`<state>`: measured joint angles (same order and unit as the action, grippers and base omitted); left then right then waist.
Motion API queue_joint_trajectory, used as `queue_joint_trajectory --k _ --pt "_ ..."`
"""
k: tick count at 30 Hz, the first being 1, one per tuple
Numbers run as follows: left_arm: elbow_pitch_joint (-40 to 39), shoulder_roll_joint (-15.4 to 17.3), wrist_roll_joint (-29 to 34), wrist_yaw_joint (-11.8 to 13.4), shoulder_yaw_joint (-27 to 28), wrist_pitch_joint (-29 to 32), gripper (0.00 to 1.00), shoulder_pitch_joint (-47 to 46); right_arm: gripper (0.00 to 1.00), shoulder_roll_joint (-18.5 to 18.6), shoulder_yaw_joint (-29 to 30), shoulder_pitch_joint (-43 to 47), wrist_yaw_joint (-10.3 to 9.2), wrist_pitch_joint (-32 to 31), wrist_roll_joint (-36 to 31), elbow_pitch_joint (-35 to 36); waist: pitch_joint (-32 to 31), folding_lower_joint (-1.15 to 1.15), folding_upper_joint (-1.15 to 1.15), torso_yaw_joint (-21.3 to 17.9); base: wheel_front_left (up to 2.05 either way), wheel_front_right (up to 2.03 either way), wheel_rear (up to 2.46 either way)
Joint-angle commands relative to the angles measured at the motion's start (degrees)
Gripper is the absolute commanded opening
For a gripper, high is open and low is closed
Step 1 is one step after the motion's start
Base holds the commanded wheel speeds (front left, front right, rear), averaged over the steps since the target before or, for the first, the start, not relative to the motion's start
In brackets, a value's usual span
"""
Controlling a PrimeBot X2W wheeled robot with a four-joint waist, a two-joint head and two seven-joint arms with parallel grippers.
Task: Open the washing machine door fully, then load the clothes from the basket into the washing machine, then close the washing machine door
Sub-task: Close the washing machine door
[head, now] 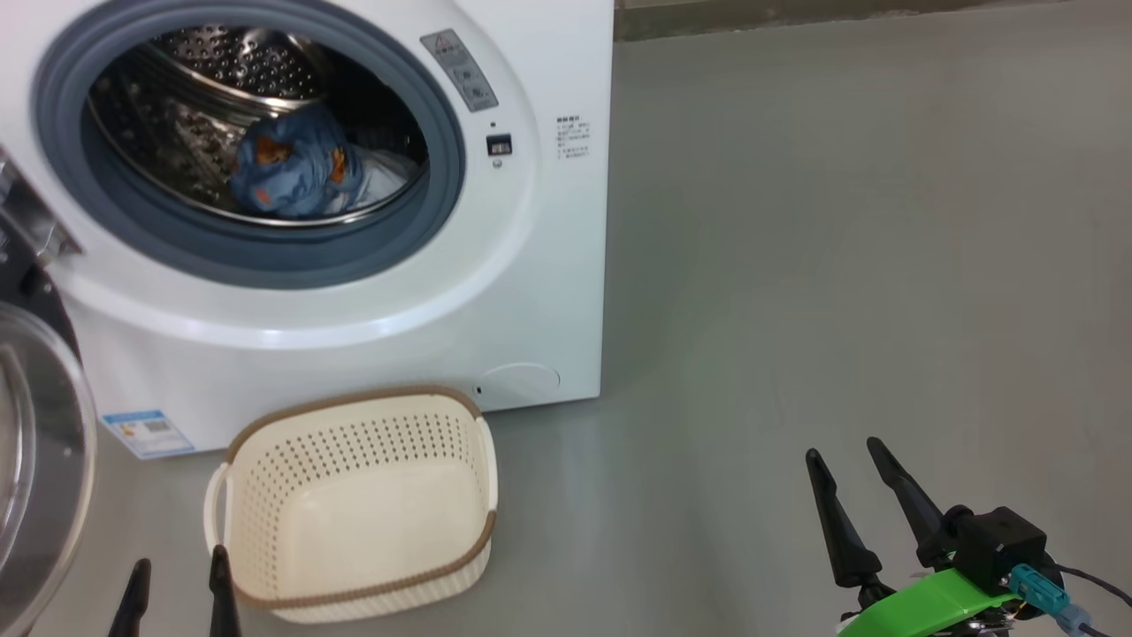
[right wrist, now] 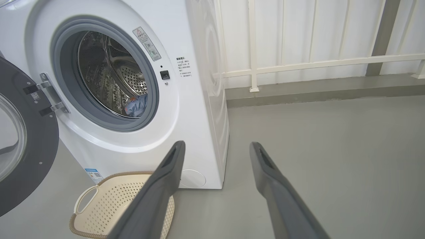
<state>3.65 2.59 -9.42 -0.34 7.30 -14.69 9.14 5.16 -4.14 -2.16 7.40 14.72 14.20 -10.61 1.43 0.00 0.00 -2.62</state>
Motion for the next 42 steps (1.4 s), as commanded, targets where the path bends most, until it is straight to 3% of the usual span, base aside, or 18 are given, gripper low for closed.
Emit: queue_joint_trajectory --k 1,13,42 --pt "-1.6 0.3 -0.1 0.0 2.2 -0.3 1.00 -2.8 1.00 0.3 -0.9 -1.0 0.09 0.3 0.1 1.3 0.0 0.00 0.00 0.1 -2.02 2.02 0.00" --pt "-2.1 0.3 -0.2 0.3 2.2 -0.3 1.00 -3.0 1.00 0.3 -0.7 -1.2 0.09 0.3 0.1 1.5 0.3 0.00 0.00 0.7 -1.13 1.13 0.00" --pt "-4.6 0.3 -0.9 1.2 1.7 -0.3 1.00 -3.0 1.00 0.4 -0.3 -1.0 0.09 0.3 -0.2 1.7 0.9 0.00 0.00 3.3 -0.01 0.01 0.00"
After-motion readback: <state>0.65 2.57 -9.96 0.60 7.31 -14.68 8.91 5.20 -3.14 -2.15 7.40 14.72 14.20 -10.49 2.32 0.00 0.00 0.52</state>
